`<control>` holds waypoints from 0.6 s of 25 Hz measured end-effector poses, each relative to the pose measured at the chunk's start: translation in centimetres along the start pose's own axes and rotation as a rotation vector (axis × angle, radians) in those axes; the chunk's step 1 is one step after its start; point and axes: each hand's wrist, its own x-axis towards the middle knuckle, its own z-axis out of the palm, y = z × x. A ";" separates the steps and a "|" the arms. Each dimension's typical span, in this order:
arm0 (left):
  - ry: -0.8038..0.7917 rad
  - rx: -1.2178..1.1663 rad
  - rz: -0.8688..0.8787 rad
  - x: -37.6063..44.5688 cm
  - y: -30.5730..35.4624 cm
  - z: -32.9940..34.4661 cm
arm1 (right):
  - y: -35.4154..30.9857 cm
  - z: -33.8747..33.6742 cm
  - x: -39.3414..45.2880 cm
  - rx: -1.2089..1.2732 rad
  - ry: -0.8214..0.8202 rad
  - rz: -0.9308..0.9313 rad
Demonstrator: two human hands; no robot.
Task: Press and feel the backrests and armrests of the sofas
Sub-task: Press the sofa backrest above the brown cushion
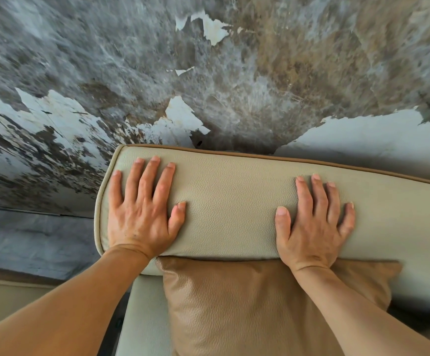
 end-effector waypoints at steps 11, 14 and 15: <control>0.019 -0.022 0.031 4.1 0.5 2.2 | 0.1 1.9 2.9 0.007 0.011 0.046; 0.024 -0.029 0.049 5.6 0.6 3.5 | 0.1 3.0 4.0 0.004 0.014 0.048; 0.025 -0.028 0.061 5.7 0.5 3.7 | 0.2 3.2 4.2 -0.002 0.010 0.047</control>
